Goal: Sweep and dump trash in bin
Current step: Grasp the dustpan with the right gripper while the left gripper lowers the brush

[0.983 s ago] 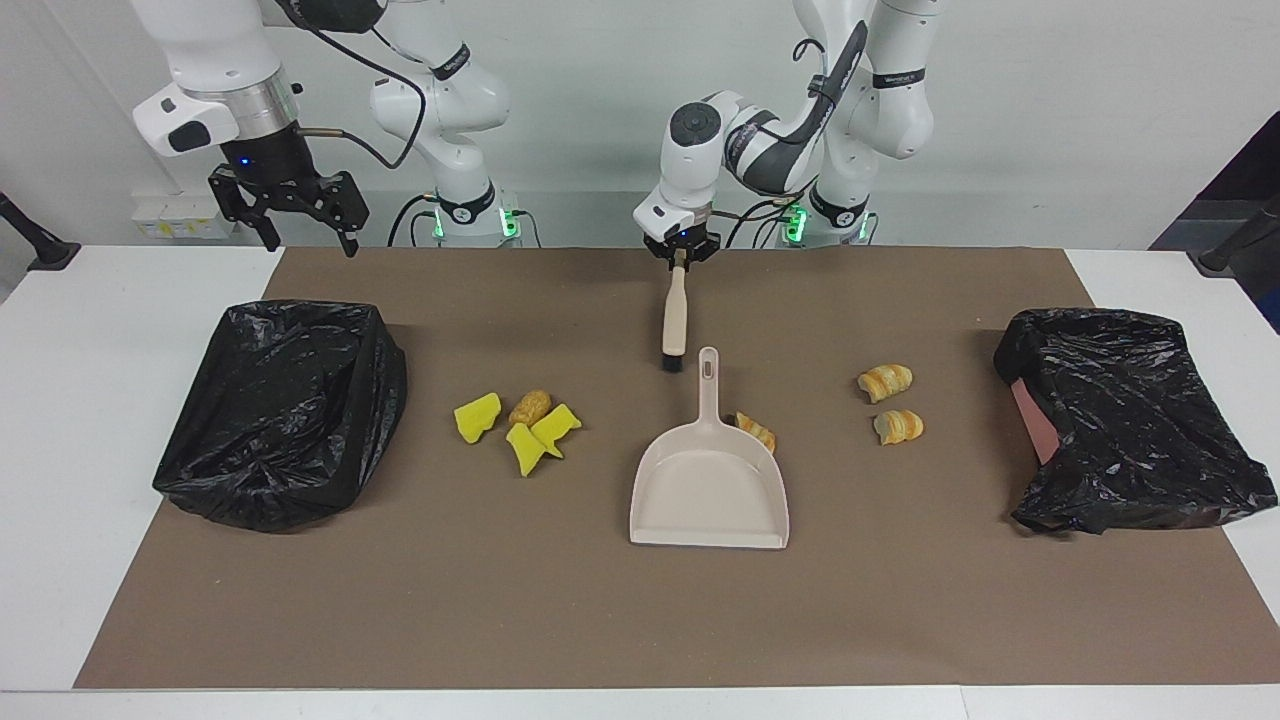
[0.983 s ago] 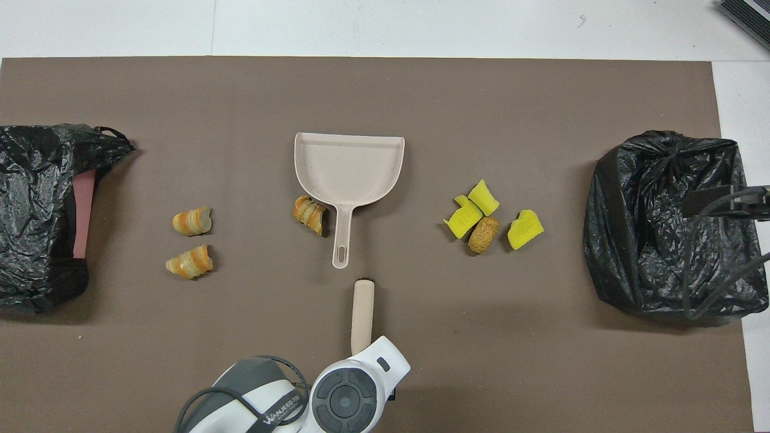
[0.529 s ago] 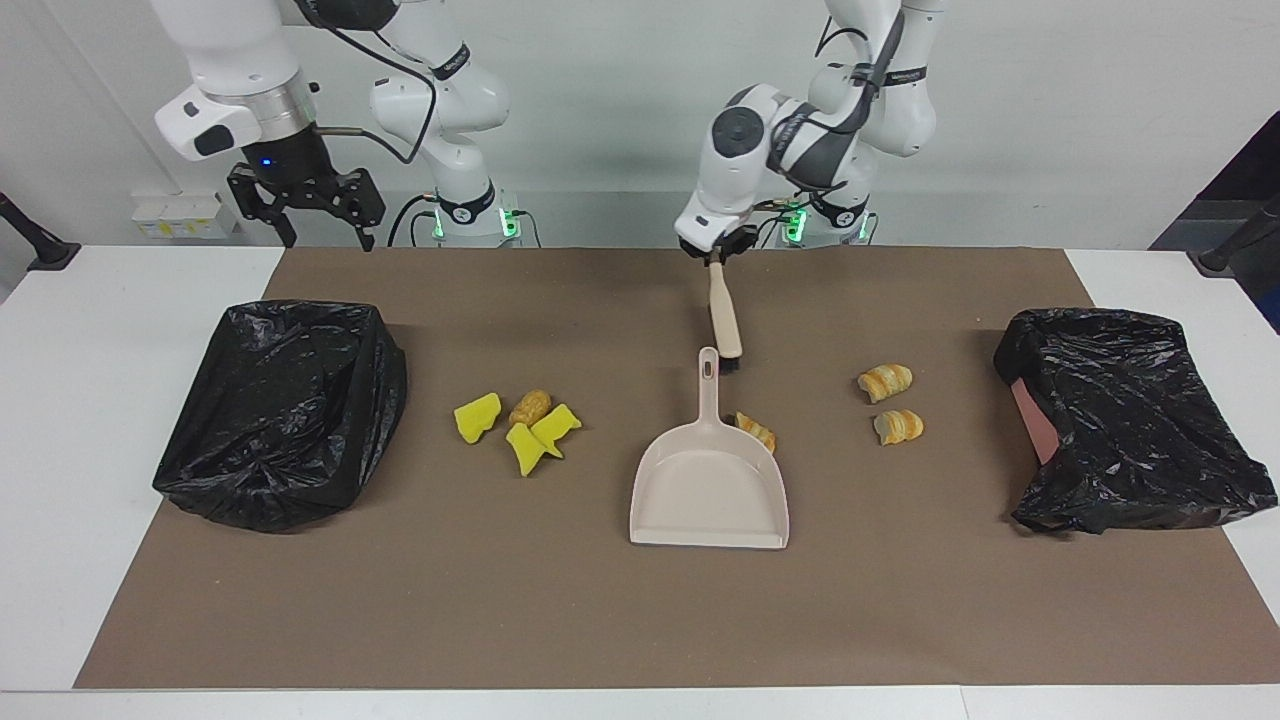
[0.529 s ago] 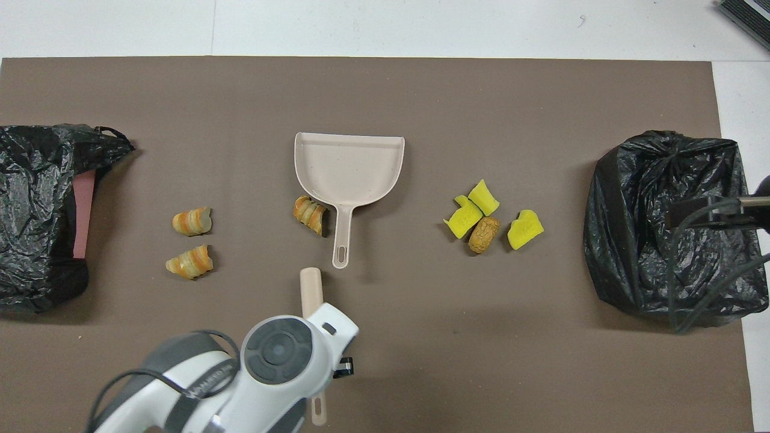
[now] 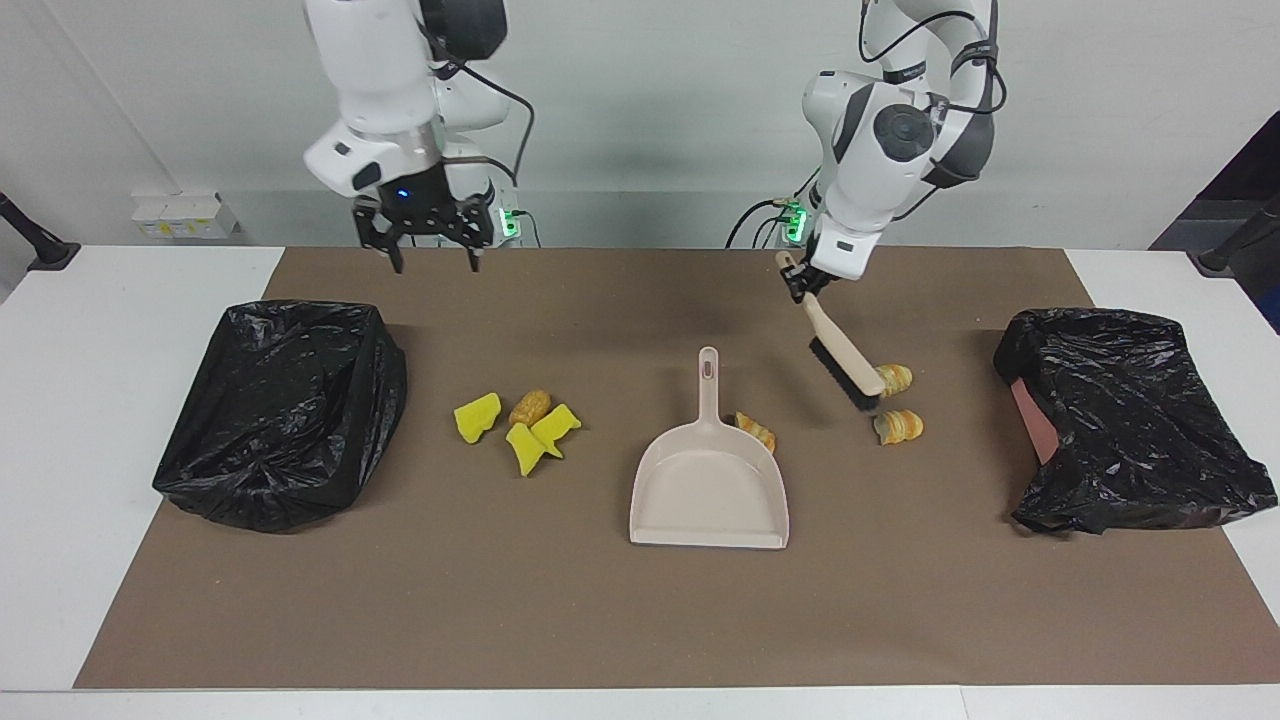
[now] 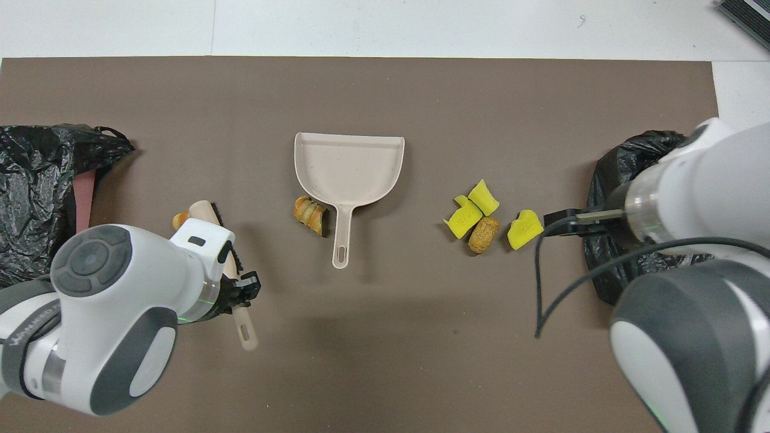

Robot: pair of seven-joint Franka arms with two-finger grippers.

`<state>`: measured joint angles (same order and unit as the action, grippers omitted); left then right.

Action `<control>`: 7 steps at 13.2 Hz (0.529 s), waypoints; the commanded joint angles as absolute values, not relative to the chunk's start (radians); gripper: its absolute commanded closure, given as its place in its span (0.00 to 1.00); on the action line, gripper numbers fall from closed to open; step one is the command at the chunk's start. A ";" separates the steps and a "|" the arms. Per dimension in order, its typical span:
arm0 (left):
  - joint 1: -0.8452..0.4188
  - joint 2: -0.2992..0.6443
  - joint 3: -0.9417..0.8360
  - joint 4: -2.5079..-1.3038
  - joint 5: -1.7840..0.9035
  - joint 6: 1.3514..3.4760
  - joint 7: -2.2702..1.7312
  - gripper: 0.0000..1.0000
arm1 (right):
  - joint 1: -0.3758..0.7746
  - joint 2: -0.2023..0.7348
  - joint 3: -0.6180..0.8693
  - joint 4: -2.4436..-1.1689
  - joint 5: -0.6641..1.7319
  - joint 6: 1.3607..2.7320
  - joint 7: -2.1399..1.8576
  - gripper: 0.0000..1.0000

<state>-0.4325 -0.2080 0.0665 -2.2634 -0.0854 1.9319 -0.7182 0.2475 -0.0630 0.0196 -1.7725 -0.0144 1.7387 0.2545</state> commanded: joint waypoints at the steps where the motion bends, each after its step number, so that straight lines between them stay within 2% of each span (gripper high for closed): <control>1: -0.295 -0.192 0.054 -2.250 -0.061 1.916 -0.584 1.00 | 0.306 0.033 0.021 -1.770 0.023 1.853 0.349 0.00; 4: -0.145 -0.198 0.054 -2.269 -0.058 1.914 -0.434 1.00 | 0.414 0.162 0.021 -1.749 0.025 2.023 0.515 0.00; 7: -0.046 -0.213 0.054 -2.319 -0.057 1.927 -0.263 1.00 | 0.492 0.273 0.023 -1.677 0.025 2.046 0.616 0.00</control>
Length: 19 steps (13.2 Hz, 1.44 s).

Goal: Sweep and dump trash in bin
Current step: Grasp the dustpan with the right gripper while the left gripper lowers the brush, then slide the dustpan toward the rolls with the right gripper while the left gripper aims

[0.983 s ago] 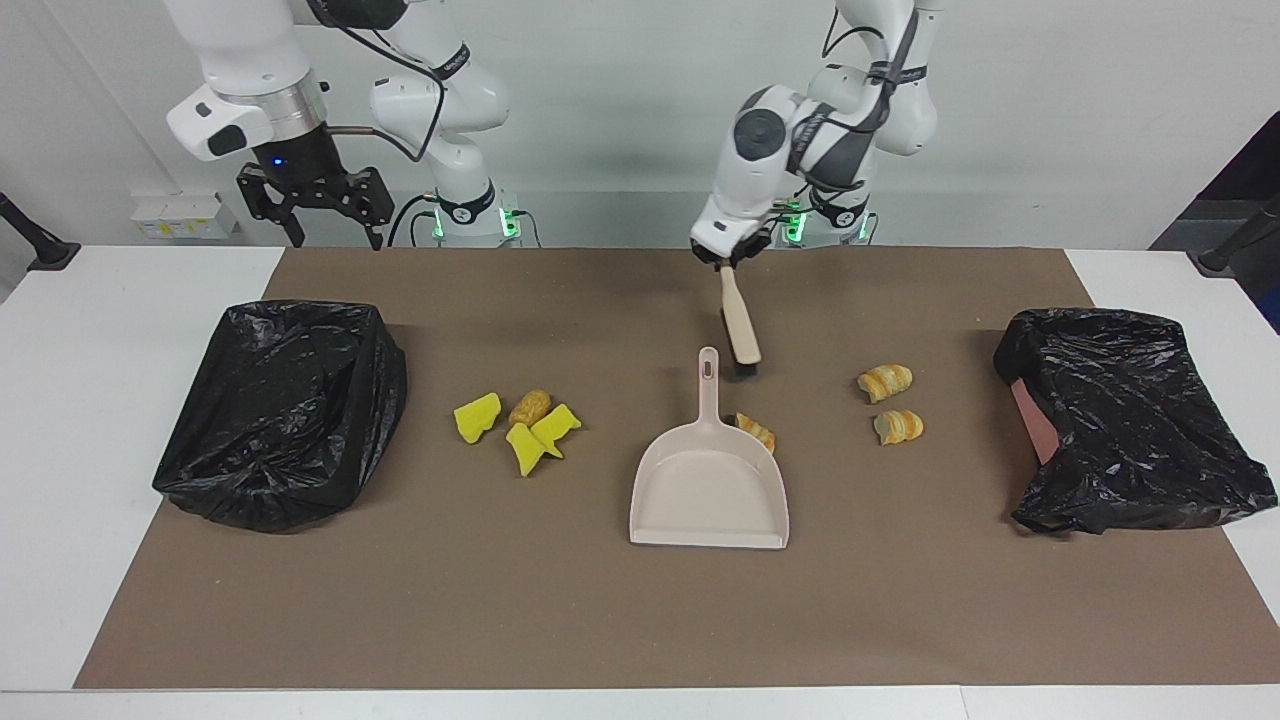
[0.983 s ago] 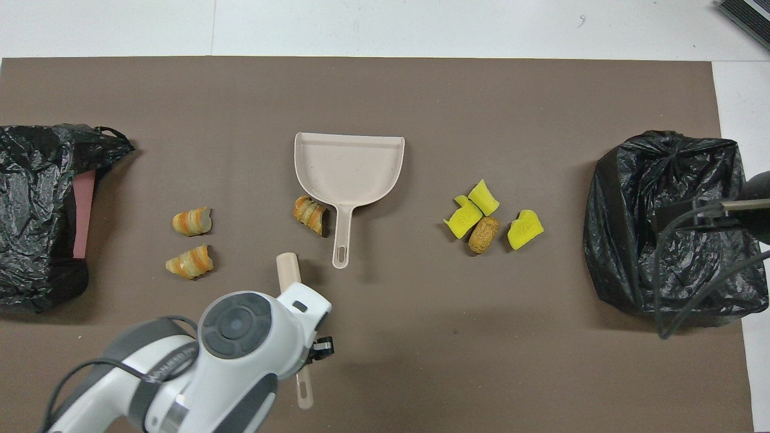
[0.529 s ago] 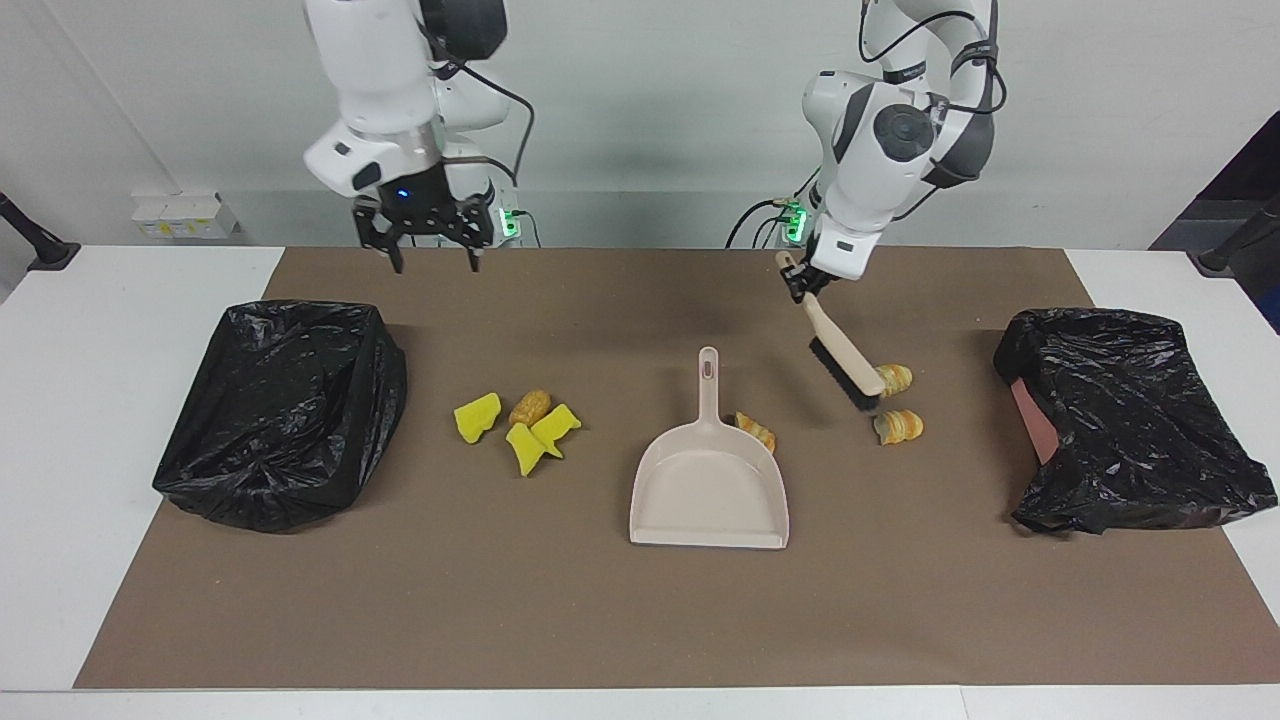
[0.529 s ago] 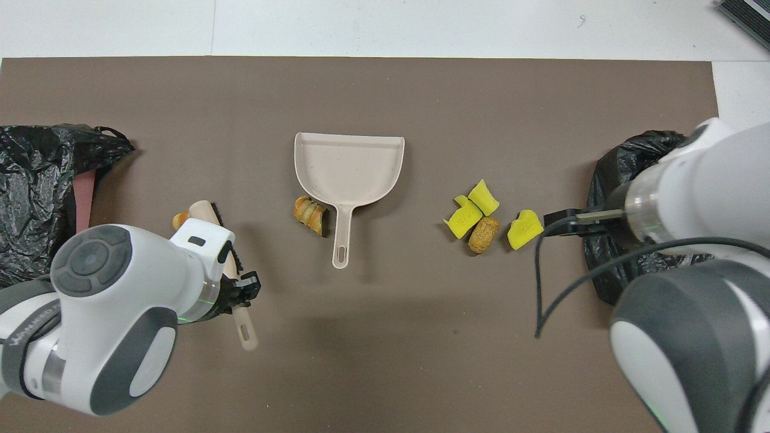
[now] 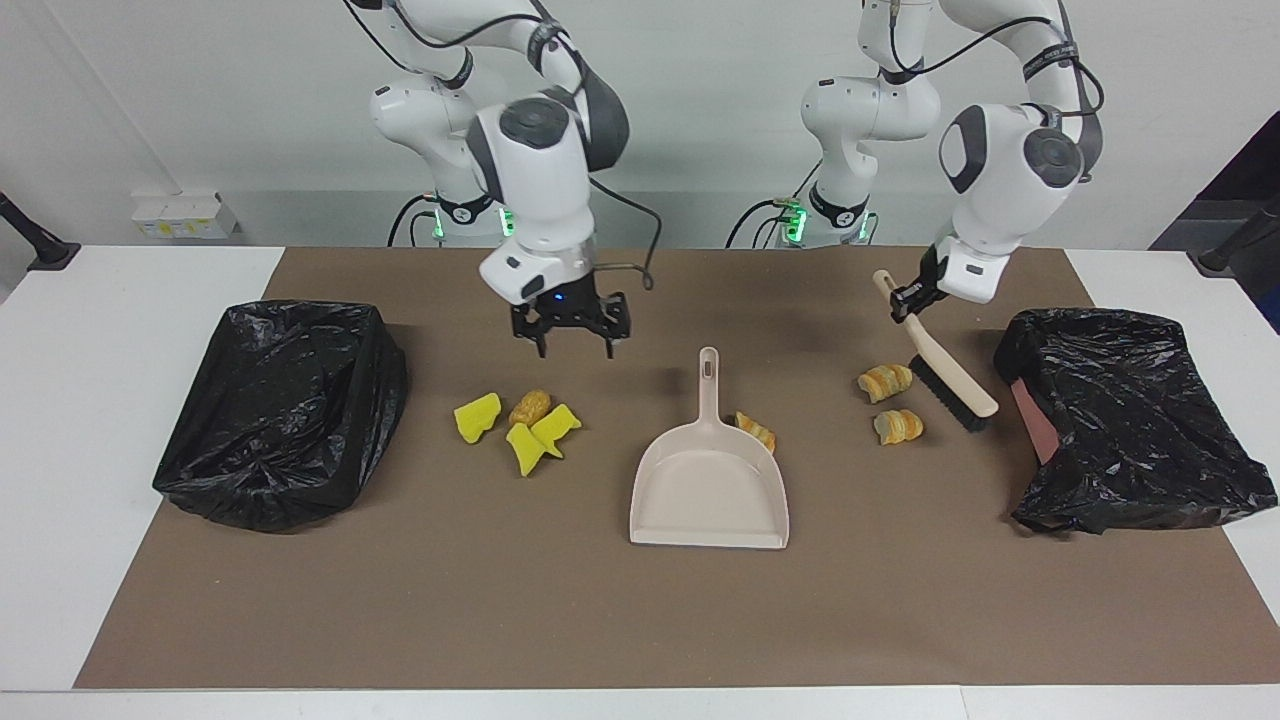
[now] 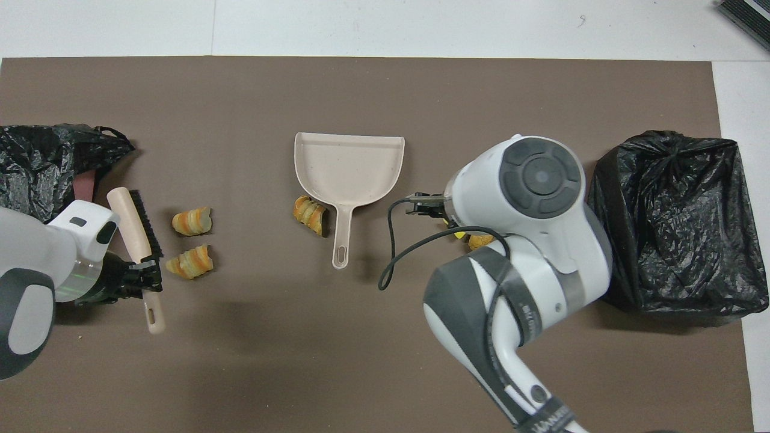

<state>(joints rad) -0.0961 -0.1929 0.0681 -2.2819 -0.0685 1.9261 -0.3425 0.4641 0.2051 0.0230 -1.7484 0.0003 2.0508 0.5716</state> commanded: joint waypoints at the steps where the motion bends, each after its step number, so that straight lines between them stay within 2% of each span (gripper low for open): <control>1: -0.035 -0.210 0.054 -2.347 -0.057 1.959 -0.221 1.00 | 0.527 0.309 0.023 -1.649 0.037 2.065 0.647 0.00; 5: -0.047 -0.189 0.052 -2.430 -0.046 2.057 -0.054 1.00 | 0.639 0.448 0.023 -1.594 0.045 2.180 0.745 0.00; 7: -0.058 -0.172 0.046 -2.428 -0.046 2.074 -0.025 1.00 | 0.655 0.480 0.023 -1.592 0.041 2.215 0.746 0.00; 11: -0.167 -0.100 0.046 -2.398 -0.057 2.158 -0.113 1.00 | 0.658 0.515 0.023 -1.594 -0.006 2.238 0.730 0.00; 12: -0.178 -0.089 0.045 -2.387 -0.064 2.157 -0.120 1.00 | 0.658 0.515 0.023 -1.585 -0.009 2.227 0.730 0.18; 13: -0.195 -0.087 0.044 -2.384 -0.099 2.158 -0.123 1.00 | 0.660 0.520 0.023 -1.572 -0.008 2.221 0.730 0.45; 14: -0.225 -0.087 0.044 -2.384 -0.135 2.167 -0.144 1.00 | 0.660 0.520 0.023 -1.572 -0.006 2.221 0.730 0.84; 15: -0.254 -0.087 0.044 -2.384 -0.140 2.174 -0.181 1.00 | 0.660 0.519 0.023 -1.572 0.006 2.215 0.744 1.00; 19: -0.366 -0.057 0.044 -2.382 -0.184 2.209 -0.277 1.00 | 0.628 0.474 0.017 -1.551 0.011 2.178 0.656 1.00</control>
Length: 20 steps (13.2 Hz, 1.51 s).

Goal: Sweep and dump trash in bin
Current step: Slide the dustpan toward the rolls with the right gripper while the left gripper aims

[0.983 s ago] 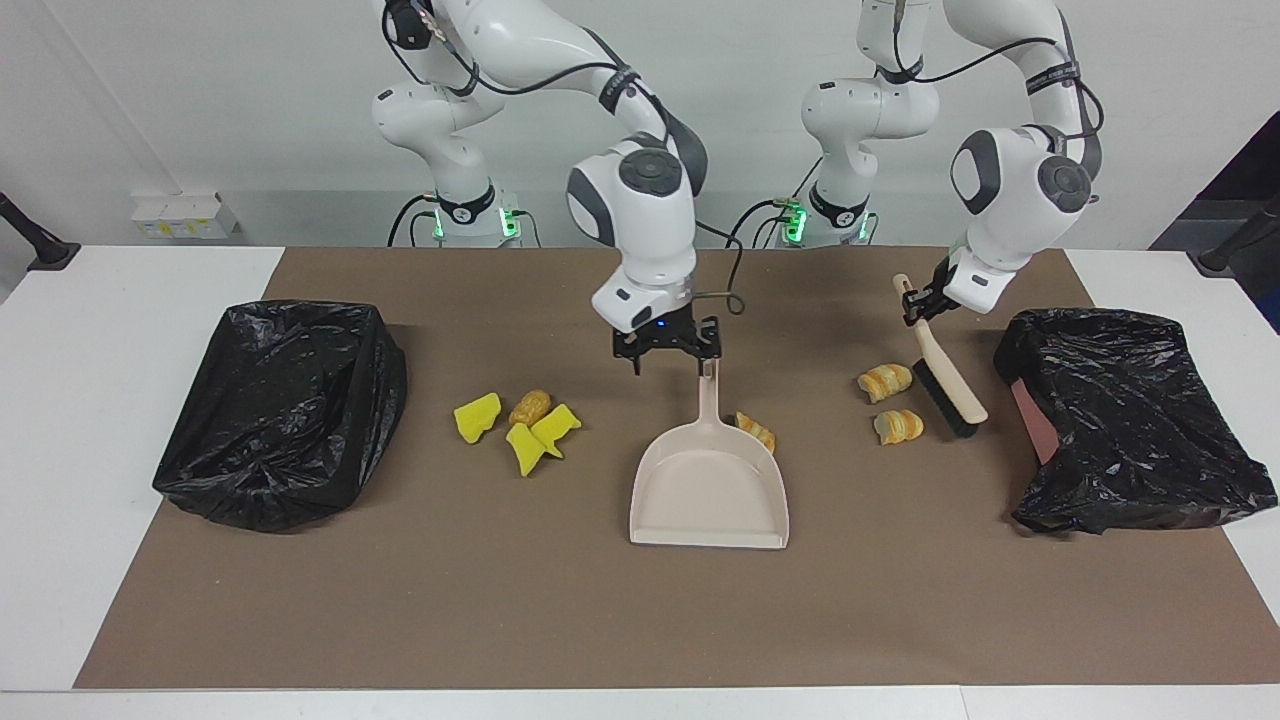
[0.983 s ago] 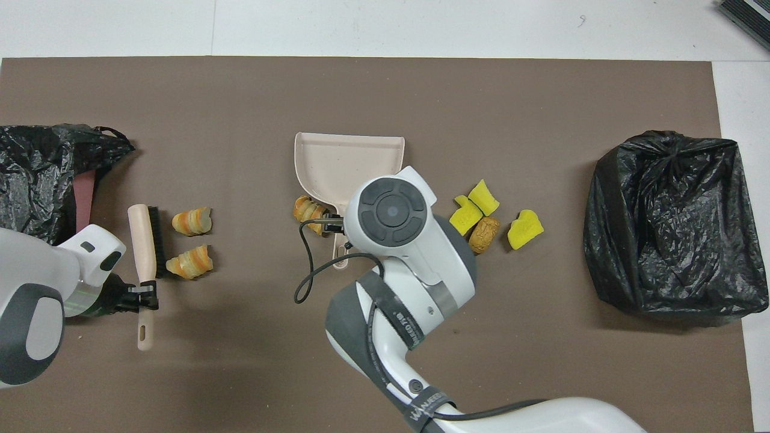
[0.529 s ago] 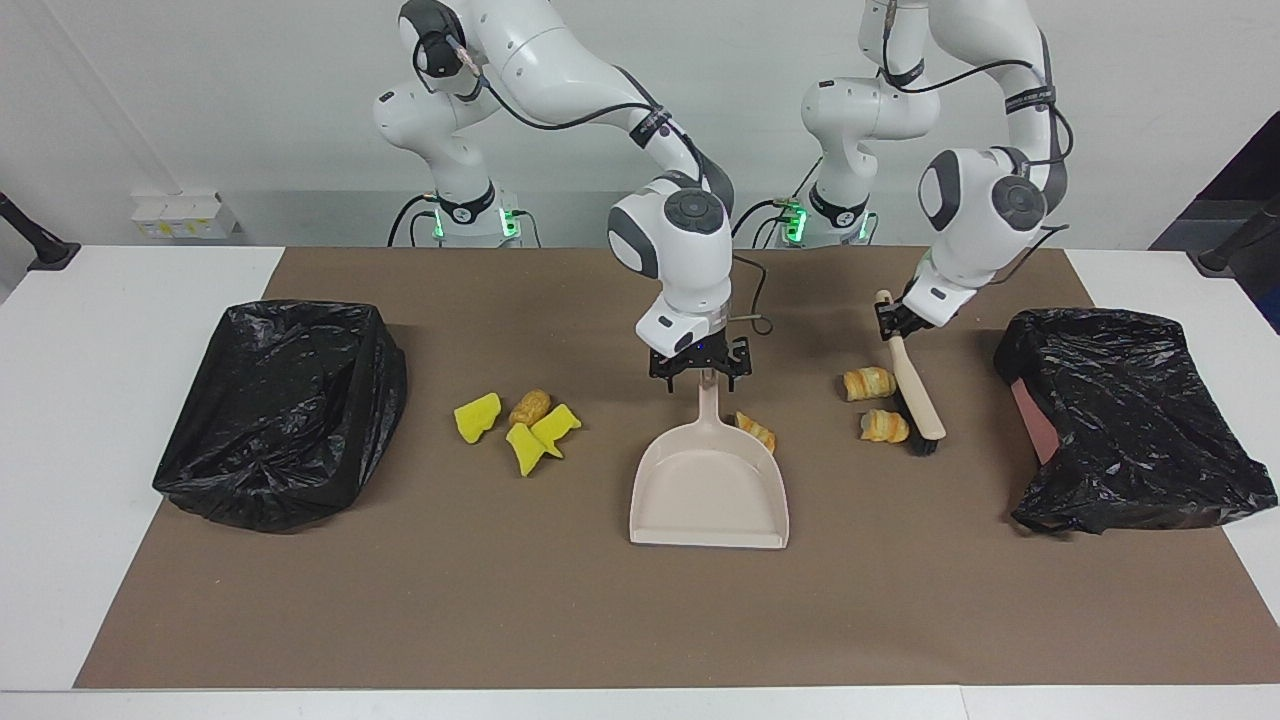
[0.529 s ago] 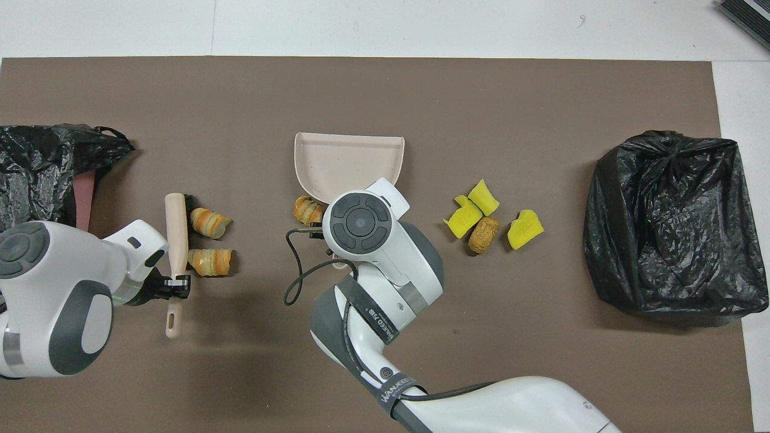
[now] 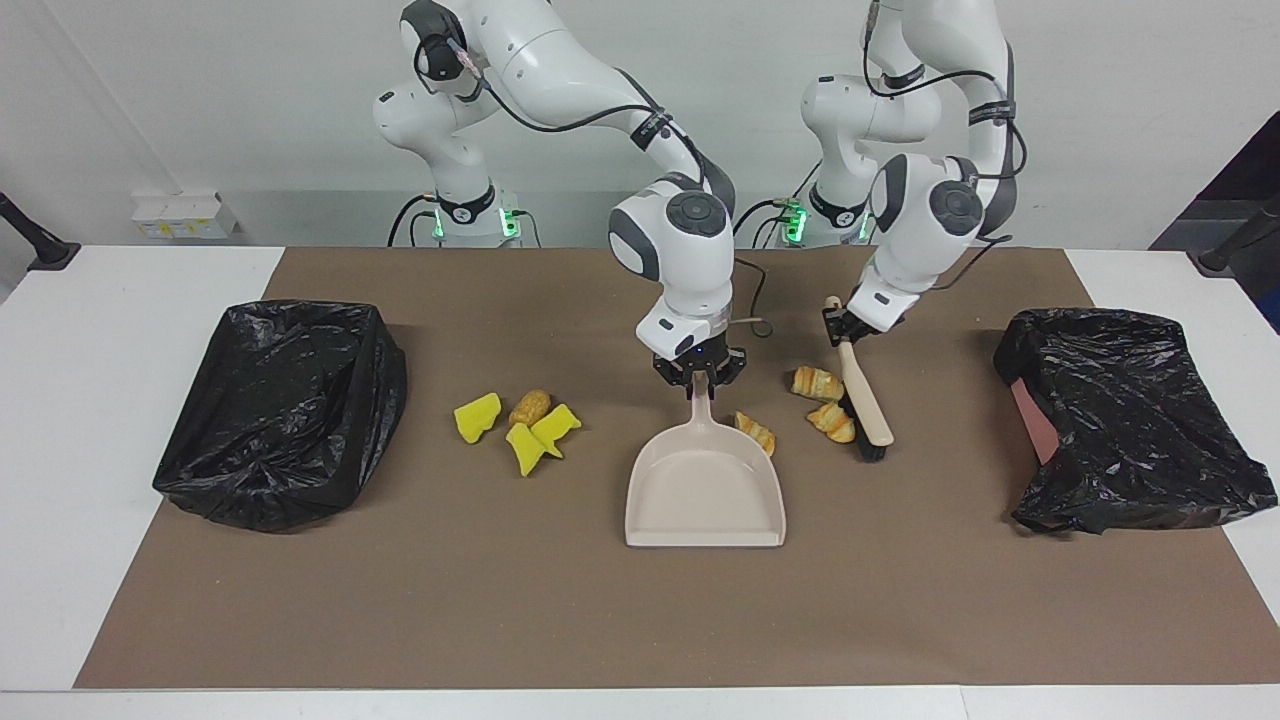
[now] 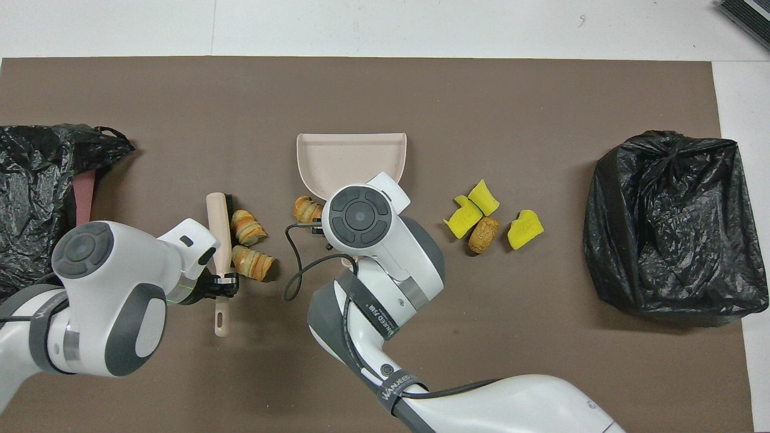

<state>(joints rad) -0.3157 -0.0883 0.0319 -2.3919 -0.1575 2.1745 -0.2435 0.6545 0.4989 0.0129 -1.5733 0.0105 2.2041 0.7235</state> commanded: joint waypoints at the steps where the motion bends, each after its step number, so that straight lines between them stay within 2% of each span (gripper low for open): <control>1: -0.374 -0.052 0.043 -2.376 -0.201 2.210 -0.279 1.00 | 0.623 0.451 0.017 -1.554 0.015 2.178 0.611 1.00; 3: -0.390 -0.049 0.043 -2.365 -0.219 2.209 -0.285 1.00 | 0.556 0.372 0.020 -1.600 0.017 2.155 0.448 1.00; 7: -0.402 -0.049 0.041 -2.364 -0.227 2.210 -0.285 1.00 | 0.437 0.235 0.020 -1.647 0.021 1.929 -0.100 1.00; 9: -0.405 -0.049 0.041 -2.364 -0.229 2.212 -0.285 1.00 | 0.417 0.210 0.018 -1.657 0.020 1.832 -0.346 1.00; 13: -0.411 -0.049 0.041 -2.362 -0.239 2.214 -0.285 1.00 | 0.382 0.173 0.018 -1.773 0.020 1.871 -0.834 1.00; 15: -0.419 -0.049 0.041 -2.362 -0.239 2.214 -0.285 1.00 | 0.426 0.192 0.018 -1.840 0.018 1.971 -0.838 1.00; 20: -0.449 -0.048 0.041 -2.358 -0.248 2.214 -0.285 1.00 | 0.477 0.233 0.021 -1.884 0.003 2.052 -0.834 1.00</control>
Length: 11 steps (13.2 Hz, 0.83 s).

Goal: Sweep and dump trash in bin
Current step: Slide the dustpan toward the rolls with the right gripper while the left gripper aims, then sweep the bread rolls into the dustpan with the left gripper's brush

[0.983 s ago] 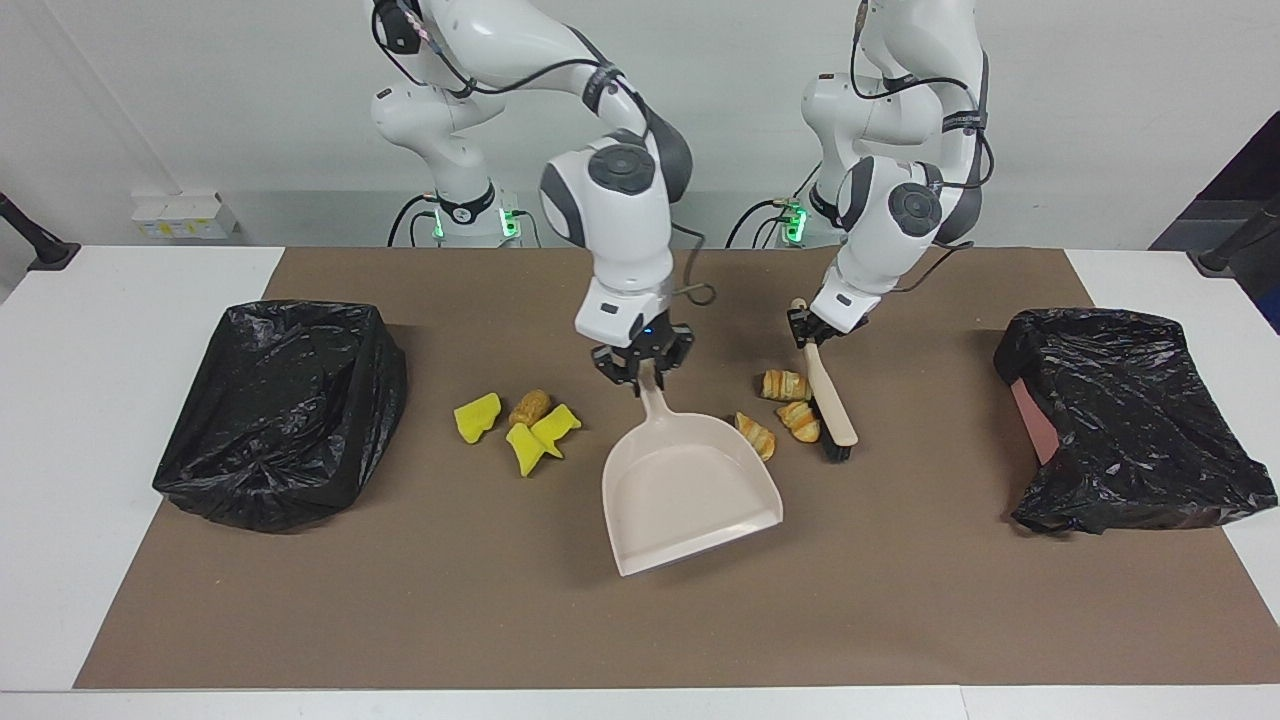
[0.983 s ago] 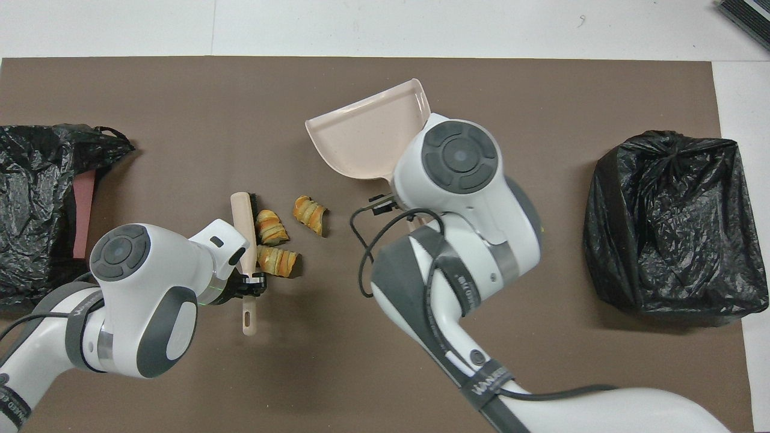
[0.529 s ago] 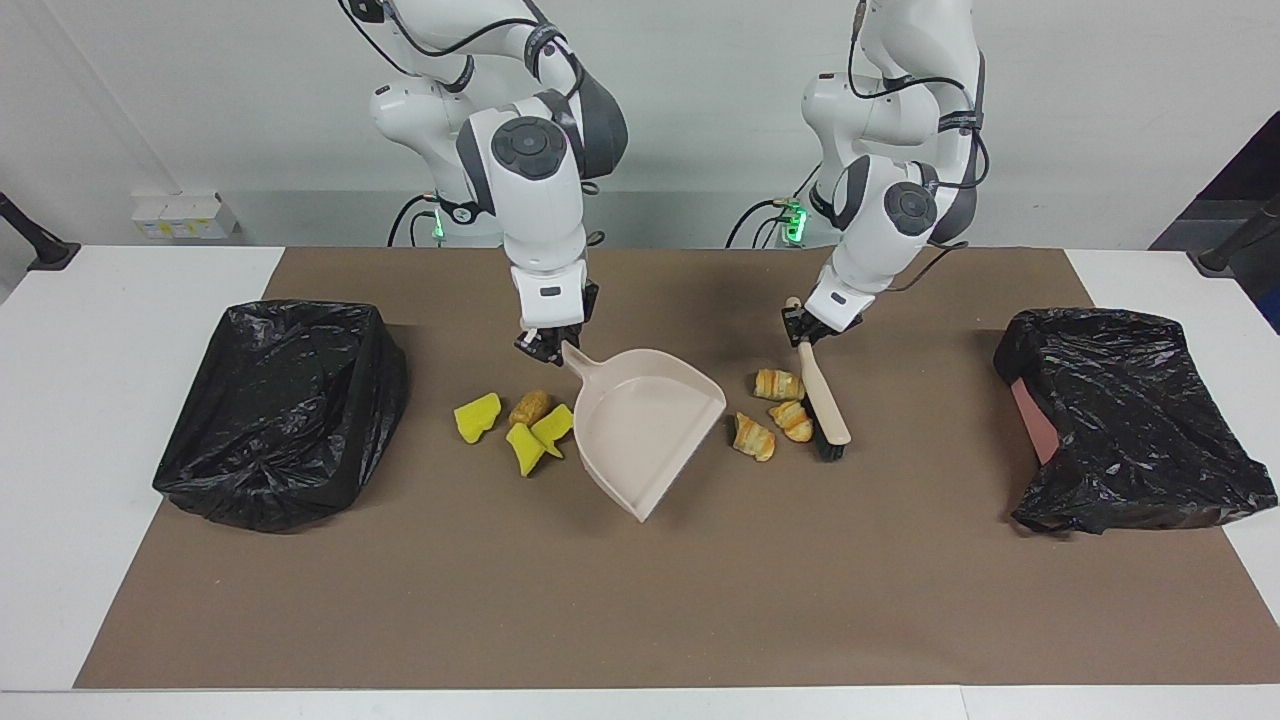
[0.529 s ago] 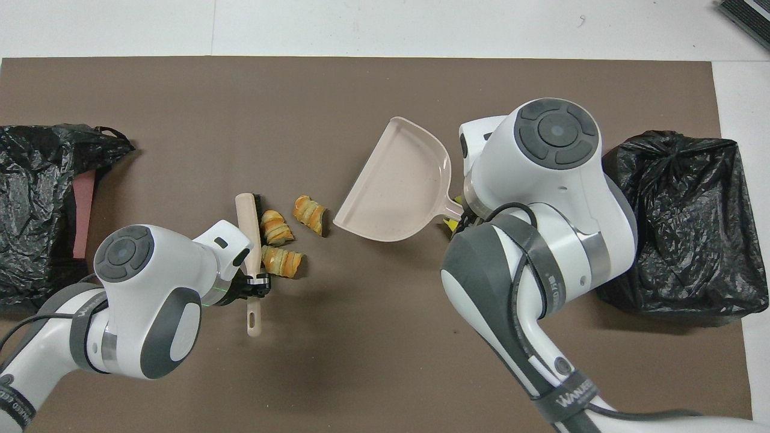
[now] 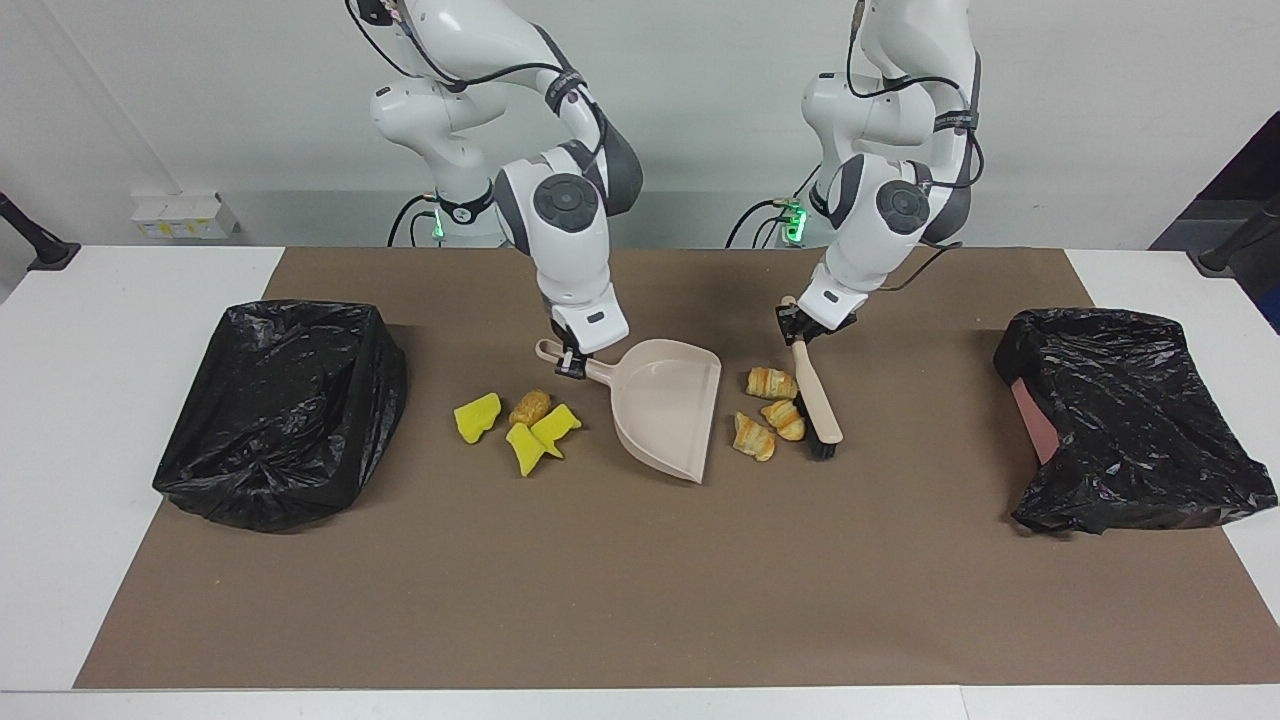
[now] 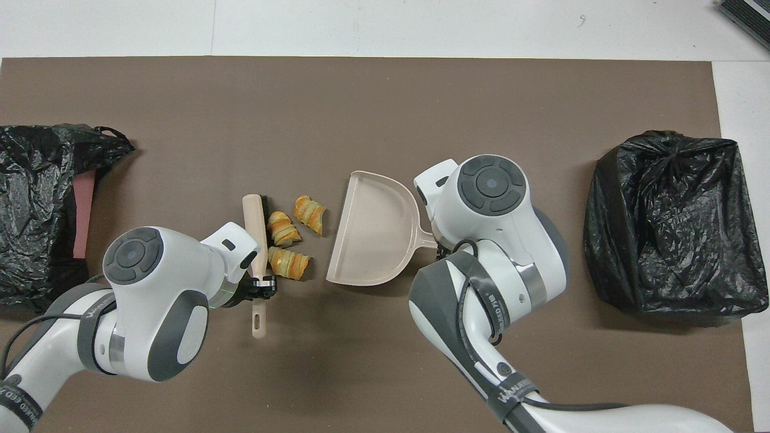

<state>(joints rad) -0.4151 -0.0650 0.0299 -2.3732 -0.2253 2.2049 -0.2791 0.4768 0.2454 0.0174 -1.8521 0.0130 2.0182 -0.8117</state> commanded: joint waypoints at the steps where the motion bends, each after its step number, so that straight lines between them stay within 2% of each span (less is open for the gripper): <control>1: -0.456 -0.049 0.041 -2.358 -0.265 2.215 -0.287 1.00 | 0.482 0.238 0.021 -1.893 0.003 2.066 -0.833 1.00; 11: -0.669 -0.028 0.022 -2.293 -0.393 2.256 -0.382 1.00 | 0.509 0.247 0.020 -1.910 0.000 2.086 -0.767 1.00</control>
<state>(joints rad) -0.6291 -0.0556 0.0209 -2.3162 -0.3647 2.2485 -0.3717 0.5059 0.2533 0.0163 -1.8919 0.0121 2.0650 -0.7992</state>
